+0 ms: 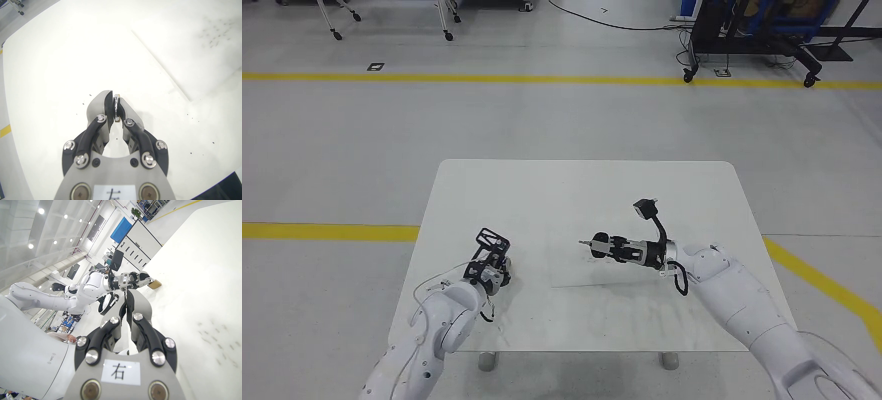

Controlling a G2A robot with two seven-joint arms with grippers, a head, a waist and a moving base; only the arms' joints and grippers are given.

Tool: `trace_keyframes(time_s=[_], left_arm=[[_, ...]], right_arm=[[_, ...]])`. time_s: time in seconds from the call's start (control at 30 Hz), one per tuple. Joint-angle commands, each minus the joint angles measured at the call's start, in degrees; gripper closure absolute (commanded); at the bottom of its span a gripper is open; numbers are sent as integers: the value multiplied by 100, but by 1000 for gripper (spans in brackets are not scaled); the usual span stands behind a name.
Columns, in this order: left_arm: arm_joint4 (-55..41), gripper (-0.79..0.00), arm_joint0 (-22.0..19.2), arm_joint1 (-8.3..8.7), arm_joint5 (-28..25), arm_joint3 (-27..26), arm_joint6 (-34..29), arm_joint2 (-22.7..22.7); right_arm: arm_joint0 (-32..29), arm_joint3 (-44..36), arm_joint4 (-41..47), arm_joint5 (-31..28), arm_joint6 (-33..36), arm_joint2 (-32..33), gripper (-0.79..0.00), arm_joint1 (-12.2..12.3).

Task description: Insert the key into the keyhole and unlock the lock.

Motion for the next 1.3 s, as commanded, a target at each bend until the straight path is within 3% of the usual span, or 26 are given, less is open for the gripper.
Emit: trace_keyframes(time_s=[0.0, 0.23, 0.47, 0.53, 0.8, 1.07, 1.27], left_arm=[[-10, -169, 19, 0, 0, -16, 9, -23], [23, -148, 161, 19, -95, -109, 38, -137], [93, -58, 204, 17, -166, -44, 64, -130], [119, 0, 165, 12, -174, 15, 67, -119], [73, 0, 132, -15, -57, 62, 202, -125], [-1773, 0, 201, -41, -639, 61, 877, -560], [-4772, 0, 344, -44, -2178, 433, 1205, -1026]], right_arm=[[0, 0, 0, 0, 0, 0, 0, 0], [0, 0, 0, 0, 0, 0, 0, 0], [0, 0, 0, 0, 0, 0, 0, 0], [0, 0, 0, 0, 0, 0, 0, 0], [0, 0, 0, 0, 0, 0, 0, 0], [0, 0, 0, 0, 0, 0, 0, 0], [0, 0, 0, 0, 0, 0, 0, 0]])
